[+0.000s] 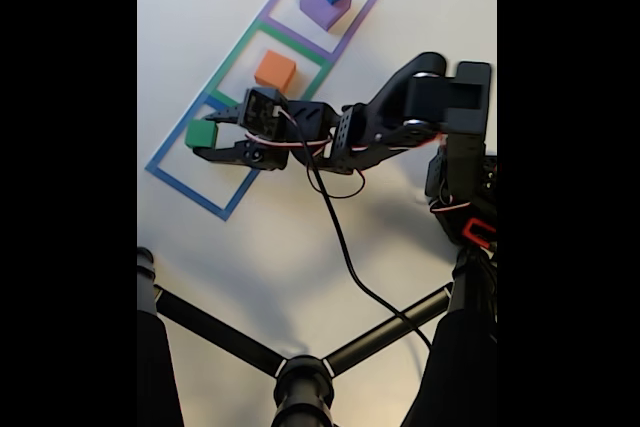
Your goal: Tower of hanoi
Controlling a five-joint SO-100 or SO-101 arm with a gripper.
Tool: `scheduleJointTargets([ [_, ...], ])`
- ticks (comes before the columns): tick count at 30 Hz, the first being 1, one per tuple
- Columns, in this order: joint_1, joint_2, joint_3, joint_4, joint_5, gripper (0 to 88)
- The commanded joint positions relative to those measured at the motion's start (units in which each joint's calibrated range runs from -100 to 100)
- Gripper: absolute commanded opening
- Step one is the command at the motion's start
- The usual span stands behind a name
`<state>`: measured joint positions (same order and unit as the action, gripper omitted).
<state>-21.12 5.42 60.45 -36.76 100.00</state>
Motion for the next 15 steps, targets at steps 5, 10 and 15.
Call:
scheduleJointTargets([
  [5,2.70,-33.63,-4.61,41.01,0.00,9.4],
  [10,5.98,-41.80,-20.51,72.17,-5.51,9.4],
  [15,10.86,-42.68,-40.87,99.04,-7.90,9.5],
])
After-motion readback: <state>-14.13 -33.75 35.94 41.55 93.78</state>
